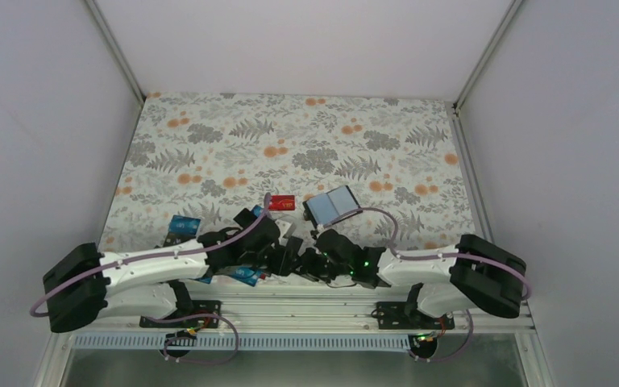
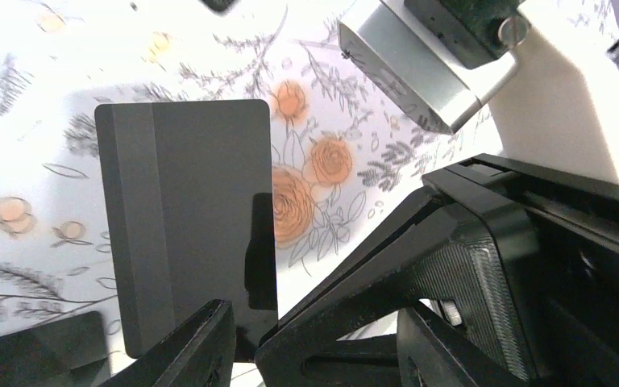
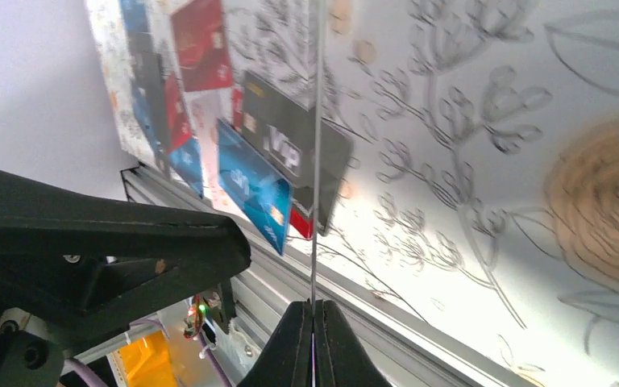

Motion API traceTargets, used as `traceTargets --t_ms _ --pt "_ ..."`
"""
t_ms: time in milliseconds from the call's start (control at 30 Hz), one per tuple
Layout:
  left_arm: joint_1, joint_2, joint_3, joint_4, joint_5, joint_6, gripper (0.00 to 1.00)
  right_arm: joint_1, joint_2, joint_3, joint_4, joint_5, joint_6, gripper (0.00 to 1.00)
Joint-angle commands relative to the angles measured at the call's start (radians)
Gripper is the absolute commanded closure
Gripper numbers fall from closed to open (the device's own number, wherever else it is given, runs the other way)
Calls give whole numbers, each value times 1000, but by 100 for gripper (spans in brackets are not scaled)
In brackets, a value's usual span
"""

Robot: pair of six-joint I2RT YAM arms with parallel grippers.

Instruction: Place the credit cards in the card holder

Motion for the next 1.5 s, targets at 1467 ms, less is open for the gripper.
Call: traceTargets --t_ms 1467 --pt "714 -157 434 -40 839 495 51 -676 -172 369 -109 -1009 -939 96"
